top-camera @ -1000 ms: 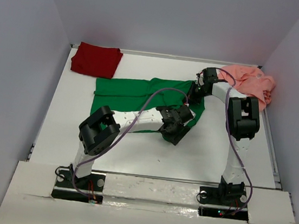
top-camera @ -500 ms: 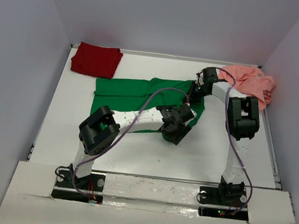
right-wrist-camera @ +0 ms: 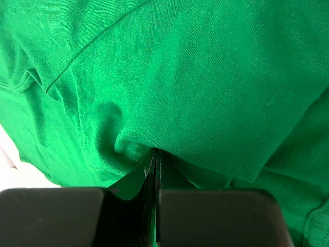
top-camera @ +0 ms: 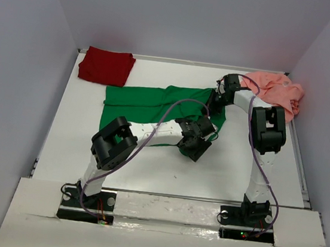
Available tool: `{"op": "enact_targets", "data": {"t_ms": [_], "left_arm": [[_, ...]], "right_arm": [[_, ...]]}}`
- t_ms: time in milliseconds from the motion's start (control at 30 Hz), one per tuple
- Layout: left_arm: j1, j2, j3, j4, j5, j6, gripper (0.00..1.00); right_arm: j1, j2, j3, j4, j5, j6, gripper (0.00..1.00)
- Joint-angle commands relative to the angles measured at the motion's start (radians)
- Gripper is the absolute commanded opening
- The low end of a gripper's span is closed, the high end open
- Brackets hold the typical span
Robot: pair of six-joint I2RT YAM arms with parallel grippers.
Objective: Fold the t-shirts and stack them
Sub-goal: Fold the tshirt
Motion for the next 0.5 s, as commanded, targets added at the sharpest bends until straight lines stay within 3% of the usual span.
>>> {"op": "enact_targets", "data": {"t_ms": [0,167,333,367,433,467], "left_arm": [[-0.009,0.018,0.046,0.009,-0.002,0.010,0.70],[-0.007,0.046,0.066,0.009,-0.005,0.015,0.65],[-0.006,0.061,0.080,0.009,0.004,0.018,0.46],[-0.003,0.062,0.082,0.009,0.004,0.019,0.36],[-0.001,0.062,0.083,0.006,0.004,0.019,0.25],[0.000,0.062,0.086,0.001,0.033,0.021,0.10]], "right_arm": [[0.008,0.009,0.033,0.007,0.030,-0.015,0.00],[0.008,0.007,0.031,0.004,0.031,-0.015,0.00],[0.008,0.009,0.031,0.003,0.030,-0.020,0.00],[0.008,0.010,0.033,0.003,0.031,-0.018,0.00],[0.008,0.010,0.033,0.003,0.031,-0.018,0.00],[0.008,0.010,0.031,0.003,0.031,-0.020,0.00]]}}
